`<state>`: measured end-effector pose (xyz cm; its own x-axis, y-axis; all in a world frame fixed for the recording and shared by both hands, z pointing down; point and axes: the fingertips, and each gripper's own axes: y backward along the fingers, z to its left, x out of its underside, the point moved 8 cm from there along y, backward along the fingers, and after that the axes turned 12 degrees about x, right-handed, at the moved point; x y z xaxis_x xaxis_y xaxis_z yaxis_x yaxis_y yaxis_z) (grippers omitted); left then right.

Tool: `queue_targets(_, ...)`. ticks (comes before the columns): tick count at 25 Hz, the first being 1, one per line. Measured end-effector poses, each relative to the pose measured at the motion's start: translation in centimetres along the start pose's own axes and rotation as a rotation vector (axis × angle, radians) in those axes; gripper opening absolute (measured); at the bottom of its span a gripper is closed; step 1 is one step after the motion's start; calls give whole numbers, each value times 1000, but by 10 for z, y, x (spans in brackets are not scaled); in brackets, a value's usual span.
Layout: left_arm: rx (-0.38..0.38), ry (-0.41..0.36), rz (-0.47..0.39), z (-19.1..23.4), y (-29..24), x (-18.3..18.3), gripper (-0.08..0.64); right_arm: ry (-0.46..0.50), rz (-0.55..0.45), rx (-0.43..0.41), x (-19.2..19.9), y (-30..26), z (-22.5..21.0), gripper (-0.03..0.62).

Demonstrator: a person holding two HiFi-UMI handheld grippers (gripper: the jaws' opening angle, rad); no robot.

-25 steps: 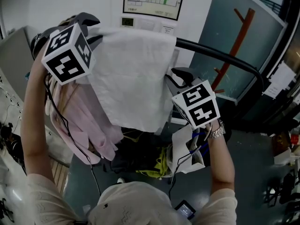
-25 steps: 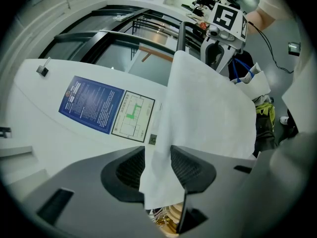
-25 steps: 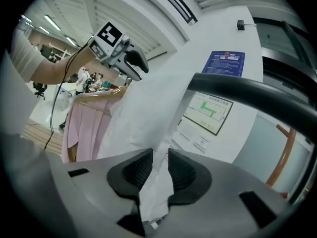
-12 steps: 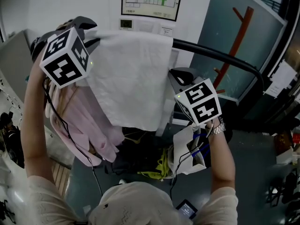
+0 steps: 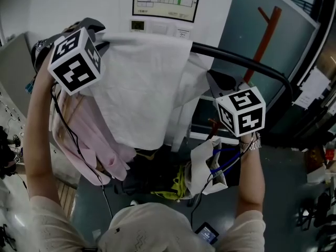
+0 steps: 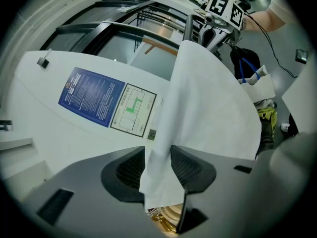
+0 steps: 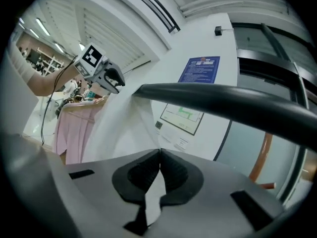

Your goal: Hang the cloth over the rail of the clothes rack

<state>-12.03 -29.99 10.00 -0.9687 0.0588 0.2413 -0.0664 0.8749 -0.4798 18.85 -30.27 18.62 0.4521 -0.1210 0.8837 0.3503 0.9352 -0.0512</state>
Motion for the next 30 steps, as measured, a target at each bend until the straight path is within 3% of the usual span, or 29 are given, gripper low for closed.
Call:
queue_targets(15, 41, 36, 43, 3, -3, -1, 152, -7, 8, 244, 6, 3, -52, 18)
queue_targets(24, 44, 35, 40, 3, -4, -2, 149, -101, 25, 334, 25, 5, -81, 18)
queue_targets(30, 46, 34, 32, 3, -4, 1, 149, -78, 89, 379, 41, 9, -89, 18)
